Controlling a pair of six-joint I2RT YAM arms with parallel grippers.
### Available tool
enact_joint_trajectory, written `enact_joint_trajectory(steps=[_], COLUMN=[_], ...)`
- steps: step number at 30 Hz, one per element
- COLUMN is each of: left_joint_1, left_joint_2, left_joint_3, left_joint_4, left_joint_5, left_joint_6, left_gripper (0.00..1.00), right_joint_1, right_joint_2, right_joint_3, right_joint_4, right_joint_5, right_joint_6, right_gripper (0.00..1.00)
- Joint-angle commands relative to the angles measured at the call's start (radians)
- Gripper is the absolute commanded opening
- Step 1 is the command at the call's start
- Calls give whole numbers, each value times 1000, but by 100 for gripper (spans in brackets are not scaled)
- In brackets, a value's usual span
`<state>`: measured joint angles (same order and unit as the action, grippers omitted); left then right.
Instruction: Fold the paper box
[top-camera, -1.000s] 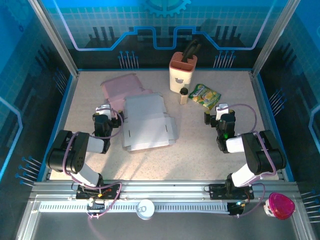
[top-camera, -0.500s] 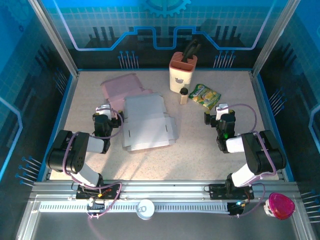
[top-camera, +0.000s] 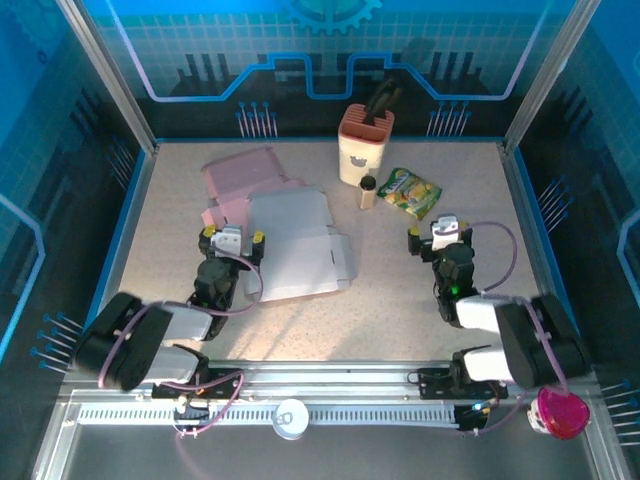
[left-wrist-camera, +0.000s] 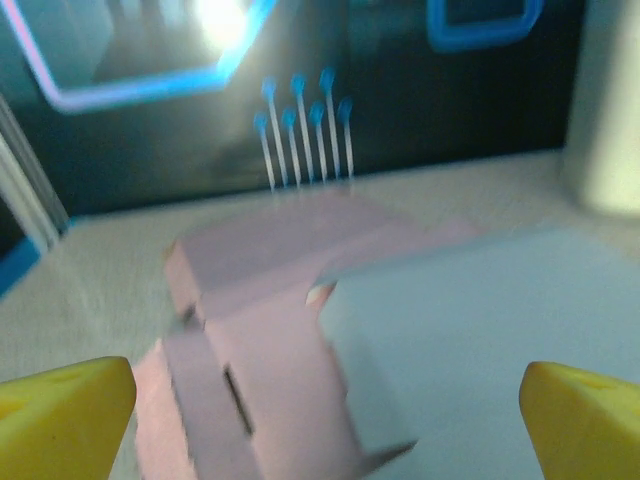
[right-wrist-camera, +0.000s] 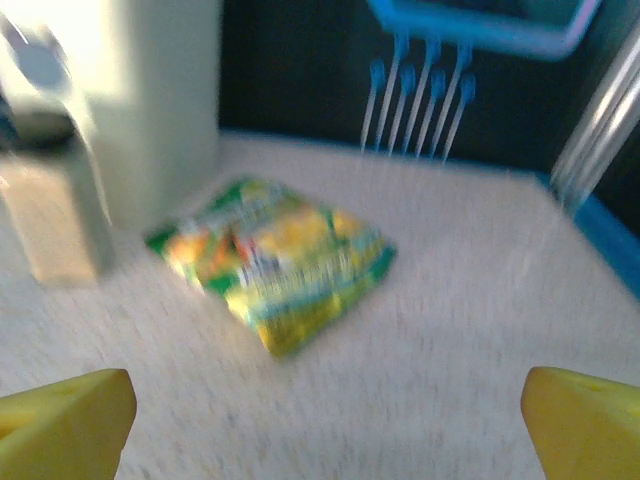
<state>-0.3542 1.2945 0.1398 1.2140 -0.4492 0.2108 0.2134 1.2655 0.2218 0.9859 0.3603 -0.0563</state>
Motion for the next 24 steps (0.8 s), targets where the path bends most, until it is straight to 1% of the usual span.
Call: enact_joint_trajectory(steps=[1,2,3,4,5,6,7,8,9,10,11,12,13,14,15,17,18,20,22,23,24], left_joint_1=[-87,-110,-124,-134,-136,-135,-134,-133,-127,-114,-88,-76,-75,-75,-75,-74,-68,-49,-7,23,49], left_joint_2=[-242,-329,-398,-443,-476,-491,-497,-506,-520,-527,-521,-491,-456,-413,-372,-326,-316,-312,-297,-280,-261], left_joint_3=[96,165,242,318,430,524,586,622,612,599,609,639,671,698,709,691,650,589,546,532,525], left_joint_4=[-253,-452,-641,-814,-1060,-1247,-1386,-1487,-1497,-1494,-1524,-1597,-1672,-1763,-1836,-1881,-1855,-1795,-1708,-1664,-1633], left_joint_5=[-135,-156,-172,-201,-194,-176,-171,-163,-121,-34,74,140,162,175,180,191,214,251,330,375,405], left_joint_6=[92,53,-13,-100,-226,-371,-510,-658,-726,-751,-777,-810,-830,-858,-887,-918,-929,-955,-964,-965,-962], left_gripper=[99,99,99,99,99,99,99,99,99,99,99,99,95,91,88,82,80,79,78,77,75], right_joint_1=[96,116,129,138,141,133,127,124,107,84,77,96,137,211,306,477,590,749,857,899,922], right_joint_2=[-296,-405,-491,-541,-580,-606,-626,-654,-686,-714,-733,-736,-729,-722,-715,-693,-666,-581,-454,-379,-313], right_joint_3=[60,130,222,296,386,455,492,505,485,453,436,447,459,460,445,388,339,277,252,244,235], right_joint_4=[-175,-372,-574,-736,-923,-1069,-1156,-1256,-1282,-1246,-1234,-1298,-1373,-1445,-1475,-1436,-1347,-1199,-1035,-945,-852], right_joint_5=[85,80,69,82,75,13,-41,-56,-130,-256,-355,-379,-359,-311,-251,-166,-117,-27,24,37,33], right_joint_6=[-83,-44,31,127,270,393,494,669,763,773,811,871,920,974,1024,1105,1158,1256,1308,1339,1367], right_gripper=[100,100,100,100,100,100,100,100,100,100,100,100,100,100,99,93,91,88,87,87,86])
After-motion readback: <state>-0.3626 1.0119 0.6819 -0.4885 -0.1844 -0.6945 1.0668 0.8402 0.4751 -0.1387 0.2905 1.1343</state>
